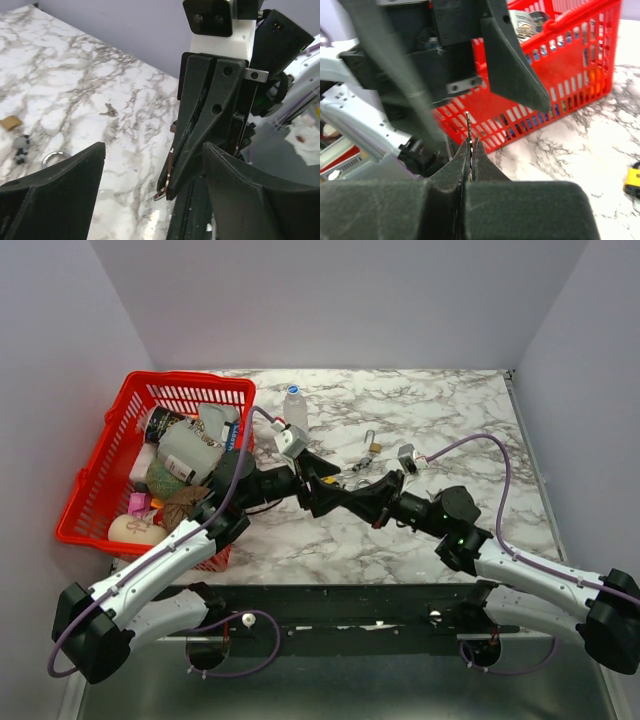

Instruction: Unlock with the key

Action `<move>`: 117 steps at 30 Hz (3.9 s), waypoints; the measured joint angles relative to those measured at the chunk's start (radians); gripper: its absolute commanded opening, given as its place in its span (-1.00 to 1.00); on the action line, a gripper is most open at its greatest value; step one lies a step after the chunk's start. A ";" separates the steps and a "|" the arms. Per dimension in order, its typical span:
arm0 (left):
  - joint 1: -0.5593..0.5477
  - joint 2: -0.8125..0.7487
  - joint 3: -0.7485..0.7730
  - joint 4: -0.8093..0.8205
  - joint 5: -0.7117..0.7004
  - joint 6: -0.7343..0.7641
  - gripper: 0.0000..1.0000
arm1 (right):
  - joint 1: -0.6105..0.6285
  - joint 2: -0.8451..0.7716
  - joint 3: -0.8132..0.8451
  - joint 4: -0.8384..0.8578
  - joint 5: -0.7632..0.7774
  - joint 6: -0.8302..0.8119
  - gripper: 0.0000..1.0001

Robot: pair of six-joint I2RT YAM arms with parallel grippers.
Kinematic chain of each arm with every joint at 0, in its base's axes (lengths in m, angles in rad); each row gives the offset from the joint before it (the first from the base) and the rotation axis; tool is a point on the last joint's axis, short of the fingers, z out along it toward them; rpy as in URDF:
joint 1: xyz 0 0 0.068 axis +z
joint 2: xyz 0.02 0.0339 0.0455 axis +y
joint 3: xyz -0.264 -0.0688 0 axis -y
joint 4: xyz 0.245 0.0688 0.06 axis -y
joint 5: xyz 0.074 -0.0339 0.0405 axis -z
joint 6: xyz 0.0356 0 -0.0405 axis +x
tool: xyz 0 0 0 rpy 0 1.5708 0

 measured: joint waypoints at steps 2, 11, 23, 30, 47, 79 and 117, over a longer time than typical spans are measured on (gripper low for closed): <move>-0.002 -0.023 0.008 -0.047 -0.024 0.035 0.87 | -0.001 0.000 -0.011 -0.002 0.022 0.003 -0.99; -0.051 -0.092 0.079 -0.191 -0.208 0.203 0.80 | -0.078 -0.027 -0.070 -0.051 0.072 0.022 -0.99; -0.249 0.144 0.211 -0.418 -0.591 0.190 0.75 | -0.285 -0.267 -0.143 -0.359 0.161 -0.041 -0.99; -0.271 0.260 0.257 -0.402 -0.676 -0.092 0.61 | -0.285 -0.269 -0.103 -0.579 0.282 -0.148 -0.99; -0.298 0.546 0.496 -0.400 -0.740 -0.285 0.49 | -0.181 -0.256 -0.103 -0.630 0.432 -0.174 -0.99; -0.342 0.737 0.615 -0.537 -0.697 -0.267 -1.00 | -0.156 -0.209 -0.102 -0.637 0.515 -0.180 -0.85; -0.027 0.184 0.056 0.169 0.248 -0.212 -1.00 | -0.175 -0.282 0.111 -0.621 -0.256 -0.207 0.28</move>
